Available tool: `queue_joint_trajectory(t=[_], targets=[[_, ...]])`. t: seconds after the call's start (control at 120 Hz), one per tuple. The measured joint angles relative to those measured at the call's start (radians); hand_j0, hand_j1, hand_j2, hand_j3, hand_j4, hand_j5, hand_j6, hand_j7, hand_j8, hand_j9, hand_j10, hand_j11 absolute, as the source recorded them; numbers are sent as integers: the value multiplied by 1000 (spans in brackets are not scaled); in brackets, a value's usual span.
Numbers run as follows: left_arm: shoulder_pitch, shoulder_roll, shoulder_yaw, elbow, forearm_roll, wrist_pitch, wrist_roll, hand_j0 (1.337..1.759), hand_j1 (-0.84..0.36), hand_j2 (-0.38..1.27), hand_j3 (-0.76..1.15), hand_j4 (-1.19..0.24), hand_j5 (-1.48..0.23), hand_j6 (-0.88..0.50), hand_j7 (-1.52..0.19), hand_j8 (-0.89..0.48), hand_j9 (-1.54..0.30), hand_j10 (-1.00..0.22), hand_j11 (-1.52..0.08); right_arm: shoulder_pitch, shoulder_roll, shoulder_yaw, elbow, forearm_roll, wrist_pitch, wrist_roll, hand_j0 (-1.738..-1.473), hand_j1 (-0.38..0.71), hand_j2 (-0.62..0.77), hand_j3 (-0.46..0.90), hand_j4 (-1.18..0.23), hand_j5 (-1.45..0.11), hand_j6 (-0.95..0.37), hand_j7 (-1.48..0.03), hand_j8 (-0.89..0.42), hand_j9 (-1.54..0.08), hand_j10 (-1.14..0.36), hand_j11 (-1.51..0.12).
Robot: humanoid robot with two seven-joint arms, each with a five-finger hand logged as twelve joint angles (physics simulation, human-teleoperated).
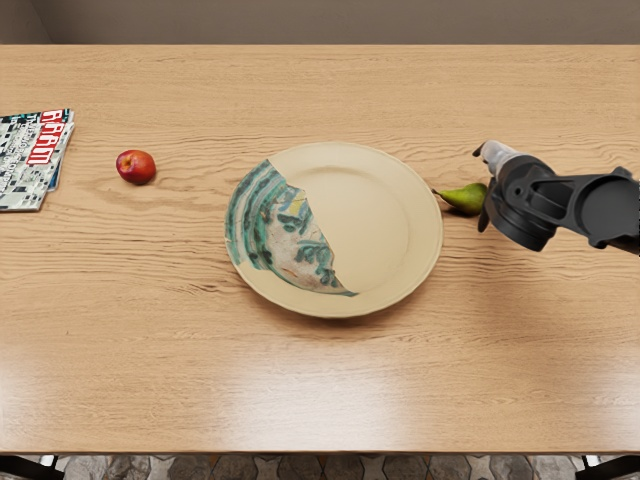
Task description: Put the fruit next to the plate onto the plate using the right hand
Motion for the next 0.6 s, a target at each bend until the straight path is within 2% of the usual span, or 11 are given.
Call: queue_joint_trajectory(t=[0.242, 0.6], targets=[[0, 0, 0, 0, 0, 0, 0, 1658, 349, 0, 0, 0, 0, 0, 0, 0, 0, 0, 0, -4, 33, -3, -5, -10, 0, 0, -1658, -137, -34, 0, -180, -231, -181, -231, -180, -231, -180, -231], [0, 0, 0, 0, 0, 0, 0, 1658, 349, 0, 0, 0, 0, -1, 0, 0, 0, 0, 0, -15, 57, 0, -52, -18, -4, 0, -1658, -15, -54, 0, -281, -363, -282, -363, -282, -363, -281, -363]])
